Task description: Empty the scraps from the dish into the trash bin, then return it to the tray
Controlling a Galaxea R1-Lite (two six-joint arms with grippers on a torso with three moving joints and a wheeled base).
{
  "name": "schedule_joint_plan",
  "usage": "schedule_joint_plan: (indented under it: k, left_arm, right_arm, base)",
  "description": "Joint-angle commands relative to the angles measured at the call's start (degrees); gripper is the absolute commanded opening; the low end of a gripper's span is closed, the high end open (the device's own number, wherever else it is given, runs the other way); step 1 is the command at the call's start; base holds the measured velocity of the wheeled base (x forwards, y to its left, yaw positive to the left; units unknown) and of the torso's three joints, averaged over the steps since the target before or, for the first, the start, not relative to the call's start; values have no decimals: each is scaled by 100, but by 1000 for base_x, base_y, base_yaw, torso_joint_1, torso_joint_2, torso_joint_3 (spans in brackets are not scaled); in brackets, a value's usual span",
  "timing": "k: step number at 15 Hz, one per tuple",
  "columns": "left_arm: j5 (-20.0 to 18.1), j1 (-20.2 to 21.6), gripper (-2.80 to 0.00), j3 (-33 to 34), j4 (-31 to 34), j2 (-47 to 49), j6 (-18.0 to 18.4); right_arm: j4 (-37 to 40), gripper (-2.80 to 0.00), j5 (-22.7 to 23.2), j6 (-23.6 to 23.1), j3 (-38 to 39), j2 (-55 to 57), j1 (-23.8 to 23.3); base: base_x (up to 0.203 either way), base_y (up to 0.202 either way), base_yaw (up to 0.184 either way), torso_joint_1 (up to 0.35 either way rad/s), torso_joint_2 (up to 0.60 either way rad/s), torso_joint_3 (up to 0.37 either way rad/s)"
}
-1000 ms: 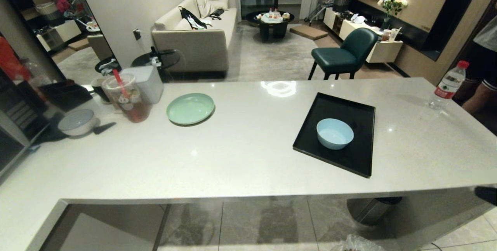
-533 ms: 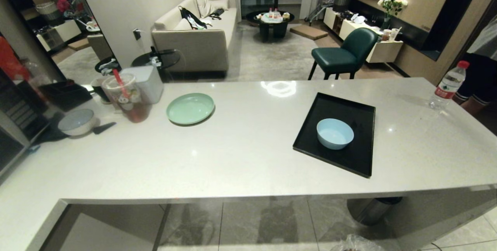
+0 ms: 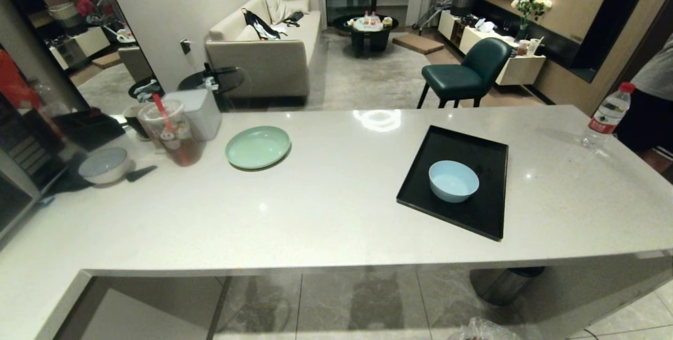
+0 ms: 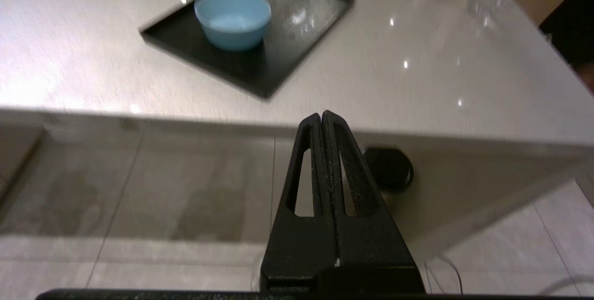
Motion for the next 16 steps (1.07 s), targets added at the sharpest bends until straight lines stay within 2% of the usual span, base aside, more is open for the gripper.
schedule_joint_plan:
  k: [1,5,7,8,10,16]
  left_arm:
    - [3,5,-280,0,-5,6,-6]
    - [3,0,-280,0,-5,6,-6]
    - [3,3,-280,0,-5,6,-6]
    - [3,5,-280,0,-5,6,-6]
    - [3,4,-280,0,-5,6,-6]
    - [3,0,-280,0,-5,6,-6]
  right_arm:
    - [876,-280,-28,-8,47,-610,-74]
    - [1186,-280,19,238,47,-1723,56]
    - [1230,-280,-29,665,47,-1794,68]
    - [1228,-280,-82,727,47,-1794,69]
    - [1246,-280,-73,595,47,-1794,69]
    - [1228,-280,-64,666,47,-1794,69]
  base:
    - [0,0,0,0,0,0]
    - [0,0,0,0,0,0]
    - [0,0,0,0,0,0]
    - [0,0,0,0,0,0]
    - [0,0,0,0,0,0]
    - [0,0,0,0,0,0]
